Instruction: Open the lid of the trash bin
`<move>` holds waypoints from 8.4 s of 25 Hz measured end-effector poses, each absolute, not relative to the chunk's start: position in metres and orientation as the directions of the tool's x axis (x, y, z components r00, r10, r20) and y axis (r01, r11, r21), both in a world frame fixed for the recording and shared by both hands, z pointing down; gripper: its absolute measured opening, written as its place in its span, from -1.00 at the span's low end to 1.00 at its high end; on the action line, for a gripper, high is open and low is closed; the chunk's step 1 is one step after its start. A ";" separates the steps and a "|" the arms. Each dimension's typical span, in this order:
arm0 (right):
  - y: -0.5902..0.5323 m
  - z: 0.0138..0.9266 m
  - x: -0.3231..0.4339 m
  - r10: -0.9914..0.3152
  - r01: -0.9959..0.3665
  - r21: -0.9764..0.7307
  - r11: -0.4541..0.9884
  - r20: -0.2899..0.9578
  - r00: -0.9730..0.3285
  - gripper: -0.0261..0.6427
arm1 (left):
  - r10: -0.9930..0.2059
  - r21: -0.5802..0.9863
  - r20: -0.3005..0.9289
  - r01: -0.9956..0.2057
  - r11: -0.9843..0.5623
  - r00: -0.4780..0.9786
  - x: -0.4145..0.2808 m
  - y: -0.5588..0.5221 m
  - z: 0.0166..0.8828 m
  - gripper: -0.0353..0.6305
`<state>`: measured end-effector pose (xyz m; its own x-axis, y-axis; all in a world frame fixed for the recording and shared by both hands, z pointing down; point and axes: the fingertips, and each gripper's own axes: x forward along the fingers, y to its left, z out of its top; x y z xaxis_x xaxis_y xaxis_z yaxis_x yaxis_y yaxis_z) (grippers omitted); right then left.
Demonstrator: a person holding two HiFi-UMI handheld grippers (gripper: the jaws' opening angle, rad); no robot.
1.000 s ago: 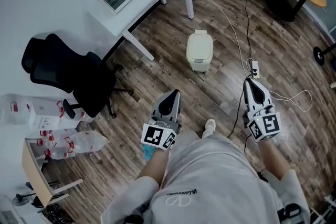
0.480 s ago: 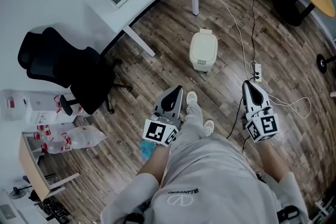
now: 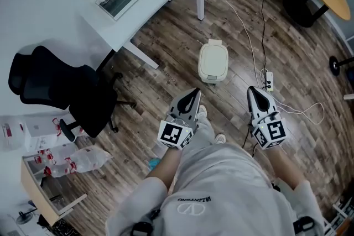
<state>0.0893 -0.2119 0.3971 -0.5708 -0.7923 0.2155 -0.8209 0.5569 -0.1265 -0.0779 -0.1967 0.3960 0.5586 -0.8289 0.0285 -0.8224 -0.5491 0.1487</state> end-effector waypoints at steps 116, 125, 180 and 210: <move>-0.311 0.414 0.175 -0.951 -0.939 -0.250 0.237 0.138 -0.277 -0.87 | -0.861 0.023 0.042 -0.862 -0.506 0.507 -0.065 -0.314 0.387 -0.89; -0.211 0.370 0.225 -0.937 -0.906 -0.271 0.325 0.036 -0.347 -0.87 | -0.904 -0.034 -0.072 -0.907 -0.420 0.421 -0.023 -0.202 0.330 -0.89; 0.190 0.318 0.155 -0.931 -0.917 -0.193 0.350 0.032 -0.363 -0.87 | -0.883 -0.007 -0.135 -0.892 -0.453 0.450 -0.104 0.195 0.292 -0.89; 0.215 0.323 0.205 -0.944 -0.932 -0.192 0.307 0.061 -0.324 -0.88 | -0.892 -0.003 -0.143 -0.902 -0.432 0.428 -0.070 0.204 0.287 -0.89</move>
